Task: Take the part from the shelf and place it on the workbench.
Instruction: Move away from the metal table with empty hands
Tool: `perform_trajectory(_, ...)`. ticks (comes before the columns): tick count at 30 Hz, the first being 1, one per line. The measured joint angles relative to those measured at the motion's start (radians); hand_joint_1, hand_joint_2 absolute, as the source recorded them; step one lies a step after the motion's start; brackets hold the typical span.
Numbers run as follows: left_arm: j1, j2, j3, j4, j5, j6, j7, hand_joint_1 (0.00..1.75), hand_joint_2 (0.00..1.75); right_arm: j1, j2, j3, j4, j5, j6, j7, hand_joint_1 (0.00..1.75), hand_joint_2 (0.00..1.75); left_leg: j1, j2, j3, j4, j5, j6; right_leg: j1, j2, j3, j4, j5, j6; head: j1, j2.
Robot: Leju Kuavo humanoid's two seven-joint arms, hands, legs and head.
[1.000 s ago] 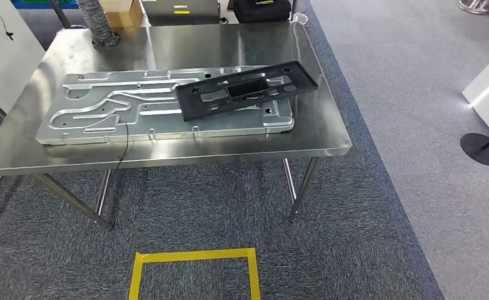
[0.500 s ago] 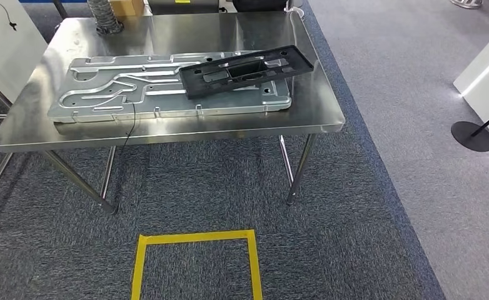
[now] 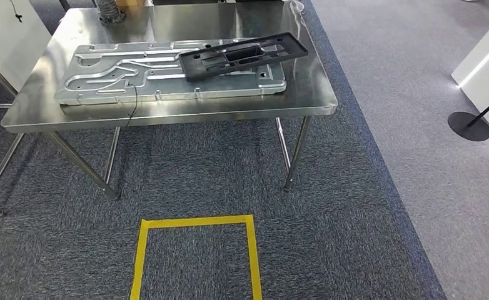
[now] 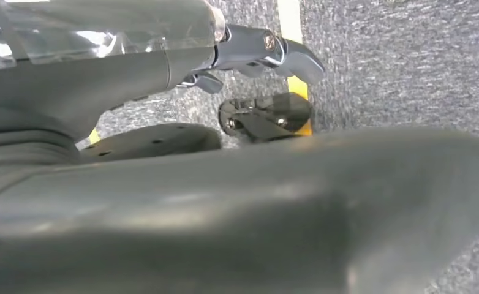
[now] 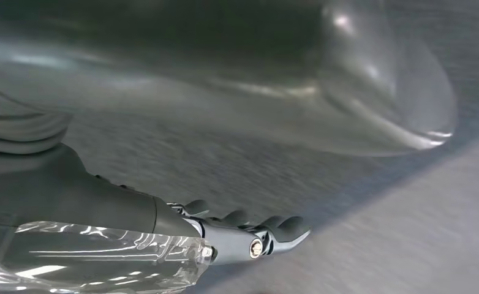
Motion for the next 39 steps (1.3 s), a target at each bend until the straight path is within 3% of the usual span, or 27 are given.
perform_trajectory(2, 0.001, 0.0, -0.004, 0.0, 0.0, 0.0, -0.001, 0.0, 0.0, -0.006, 0.005, 0.0, 0.042, 0.021, -0.009, 0.038, 0.0, 0.0, -0.003, -0.001, 0.001, -0.022, -0.003, 0.014, 0.0, 0.001, -0.006, 0.0, 0.014, 0.013, 0.0, 0.0)
perform_trajectory(4, 0.003, 0.0, -0.007, 0.0, 0.0, 0.001, -0.002, 0.0, 0.0, -0.008, 0.012, 0.0, 0.074, 0.04, -0.012, 0.066, 0.0, 0.0, -0.003, 0.002, -0.009, -0.025, 0.012, 0.031, -0.004, 0.003, -0.017, 0.021, -0.01, 0.023, 0.0, 0.0)
perform_trajectory(6, 0.003, 0.0, -0.008, 0.0, 0.0, 0.001, -0.002, 0.0, 0.0, -0.009, 0.02, 0.001, 0.102, 0.053, -0.016, 0.082, 0.0, 0.0, -0.005, 0.005, -0.023, -0.027, 0.029, 0.046, -0.007, 0.006, -0.049, 0.114, -0.094, 0.03, 0.0, 0.0)
perform_trajectory(8, 0.003, 0.0, -0.01, 0.0, 0.0, 0.002, -0.002, 0.0, 0.0, -0.011, 0.026, 0.001, 0.122, 0.059, -0.018, 0.09, 0.0, 0.0, -0.011, 0.005, -0.046, -0.024, 0.044, 0.053, -0.007, 0.007, -0.083, 0.243, -0.171, 0.032, 0.0, 0.0)
perform_trajectory(9, 0.003, 0.0, -0.01, 0.0, 0.0, 0.002, -0.002, 0.0, 0.0, -0.011, 0.029, 0.001, 0.13, 0.062, -0.018, 0.096, 0.0, 0.0, -0.014, 0.005, -0.058, -0.02, 0.051, 0.054, -0.007, 0.007, -0.085, 0.279, -0.181, 0.031, 0.0, 0.0)
perform_trajectory(10, 0.003, 0.001, -0.01, 0.0, 0.001, 0.003, -0.002, 0.0, 0.0, -0.012, 0.031, 0.002, 0.137, 0.065, -0.018, 0.104, 0.0, 0.0, -0.016, 0.005, -0.071, -0.016, 0.057, 0.054, -0.005, 0.007, -0.068, 0.279, -0.169, 0.028, 0.0, 0.0)
perform_trajectory(12, 0.003, 0.001, -0.01, 0.0, 0.002, 0.005, -0.004, 0.0, 0.0, -0.015, 0.038, 0.004, 0.15, 0.077, -0.019, 0.133, 0.0, 0.0, -0.019, 0.005, -0.093, -0.006, 0.067, 0.053, 0.002, 0.007, 0.018, 0.174, -0.117, 0.014, 0.0, 0.0)
perform_trajectory(14, 0.003, -0.001, -0.01, 0.0, 0.003, 0.004, -0.006, 0.0, 0.0, -0.021, 0.044, 0.007, 0.16, 0.09, -0.023, 0.165, 0.0, 0.87, -0.022, 0.005, -0.106, 0.001, 0.077, 0.046, 0.01, 0.007, 0.108, 0.036, -0.099, -0.002, 0.0, 0.0)
perform_trajectory(16, 0.002, -0.001, -0.01, 0.0, 0.003, 0.003, -0.006, 0.0, 0.0, -0.025, 0.054, 0.011, 0.168, 0.1, -0.03, 0.192, 0.0, 1.75, -0.021, 0.006, -0.113, 0.002, 0.09, 0.036, 0.016, 0.008, 0.135, -0.02, -0.103, -0.011, 0.0, 0.0)
perform_trajectory(18, 0.003, -0.001, -0.011, 0.0, 0.003, 0.003, -0.006, 0.0, 0.0, -0.025, 0.068, 0.018, 0.178, 0.114, -0.037, 0.218, 0.0, 1.75, -0.018, 0.006, -0.117, 0.002, 0.096, 0.025, 0.015, 0.007, 0.129, -0.031, -0.089, -0.02, 0.0, 0.0)
perform_trajectory(19, 0.003, 0.0, -0.011, 0.0, 0.003, 0.003, -0.006, 0.0, 0.0, -0.026, 0.075, 0.022, 0.182, 0.12, -0.038, 0.23, 0.0, 1.75, -0.017, 0.005, -0.123, 0.013, 0.082, 0.018, 0.013, 0.005, 0.124, -0.037, -0.08, -0.027, 0.0, 0.0)
perform_trajectory(21, 0.004, 0.001, -0.011, 0.0, 0.002, 0.004, -0.005, 0.0, 0.0, -0.027, 0.092, 0.032, 0.191, 0.133, -0.039, 0.25, 0.0, 1.75, -0.014, 0.002, -0.15, 0.089, 0.009, 0.007, 0.01, 0.003, 0.109, -0.044, -0.061, -0.037, 0.0, 0.0)
perform_trajectory(23, 0.004, 0.003, -0.011, 0.0, 0.001, 0.005, -0.004, 0.0, 0.0, -0.027, 0.107, 0.042, 0.198, 0.142, -0.037, 0.271, 0.0, 1.75, -0.008, 0.002, -0.187, 0.216, -0.07, -0.002, 0.01, 0.002, 0.089, -0.042, -0.047, -0.04, 0.0, 0.0)
perform_trajectory(24, 0.005, 0.003, -0.011, 0.0, 0.001, 0.006, -0.003, 0.0, 0.0, -0.027, 0.114, 0.046, 0.201, 0.146, -0.037, 0.282, 0.0, 1.75, -0.005, 0.002, -0.195, 0.262, -0.082, -0.007, 0.01, 0.001, 0.079, -0.039, -0.04, -0.039, 0.0, 0.0)
perform_trajectory(25, 0.005, 0.004, -0.012, 0.0, 0.0, 0.006, -0.002, 0.0, 0.0, -0.027, 0.12, 0.05, 0.203, 0.149, -0.036, 0.293, 0.0, 1.75, -0.002, 0.002, -0.188, 0.276, -0.072, -0.01, 0.01, 0.001, 0.068, -0.035, -0.034, -0.037, 0.0, 0.0)
perform_trajectory(26, 0.005, 0.005, -0.012, 0.0, 0.0, 0.006, 0.0, 0.0, 0.0, -0.027, 0.127, 0.053, 0.206, 0.153, -0.036, 0.303, 0.0, 1.75, 0.001, 0.002, -0.161, 0.25, -0.046, -0.013, 0.009, 0.001, 0.056, -0.028, -0.029, -0.034, 0.0, 0.0)
perform_trajectory(27, 0.004, 0.005, -0.012, 0.0, -0.001, 0.005, 0.002, 0.0, 0.0, -0.027, 0.134, 0.057, 0.208, 0.155, -0.036, 0.311, 0.0, 1.75, 0.004, 0.002, -0.117, 0.191, -0.018, -0.014, 0.008, 0.001, 0.045, -0.02, -0.026, -0.032, 0.0, 0.0)
perform_trajectory(29, 0.001, 0.006, -0.012, 0.0, -0.002, 0.004, 0.004, 0.0, 0.0, -0.027, 0.143, 0.063, 0.211, 0.158, -0.035, 0.319, 0.0, 1.75, 0.007, 0.001, -0.028, 0.055, -0.001, -0.012, 0.009, 0.002, 0.027, -0.001, -0.023, -0.024, 0.0, 0.0)
perform_trajectory(31, 0.0, 0.006, -0.012, 0.0, -0.003, 0.004, 0.007, 0.0, 0.0, -0.028, 0.149, 0.068, 0.212, 0.159, -0.032, 0.324, 0.0, 0.87, 0.004, 0.0, 0.0, -0.001, -0.011, -0.003, 0.011, 0.002, 0.016, 0.013, -0.017, -0.012, 0.0, 0.0)
perform_trajectory(33, 0.001, 0.006, -0.012, 0.0, -0.002, 0.004, 0.012, 0.0, 0.0, -0.028, 0.155, 0.072, 0.215, 0.165, -0.023, 0.332, 0.0, 0.0, 0.003, 0.0, -0.012, -0.002, -0.002, 0.012, 0.01, 0.002, 0.011, 0.018, -0.01, 0.003, 0.0, 0.0)
perform_trajectory(35, 0.0, 0.006, -0.012, 0.0, 0.0, 0.004, 0.021, 0.0, 0.0, -0.027, 0.16, 0.078, 0.217, 0.174, -0.011, 0.344, 0.0, 0.0, 0.004, 0.003, -0.028, -0.005, 0.014, 0.031, 0.006, 0.005, -0.007, 0.049, -0.048, 0.015, 0.0, 0.0)
perform_trajectory(38, 0.001, 0.007, -0.012, 0.0, 0.003, 0.004, 0.034, 0.0, 0.0, -0.026, 0.167, 0.089, 0.22, 0.186, 0.007, 0.371, 0.0, 1.31, 0.002, 0.005, -0.063, -0.005, 0.042, 0.044, 0.0, 0.008, -0.064, 0.219, -0.18, 0.024, 0.0, 0.0)
perform_trajectory(39, 0.002, 0.007, -0.012, 0.0, 0.003, 0.004, 0.038, 0.0, 0.0, -0.026, 0.169, 0.093, 0.22, 0.189, 0.017, 0.384, 0.0, 1.75, 0.001, 0.006, -0.076, -0.004, 0.051, 0.043, 0.0, 0.008, -0.074, 0.27, -0.202, 0.026, 0.0, 0.0)
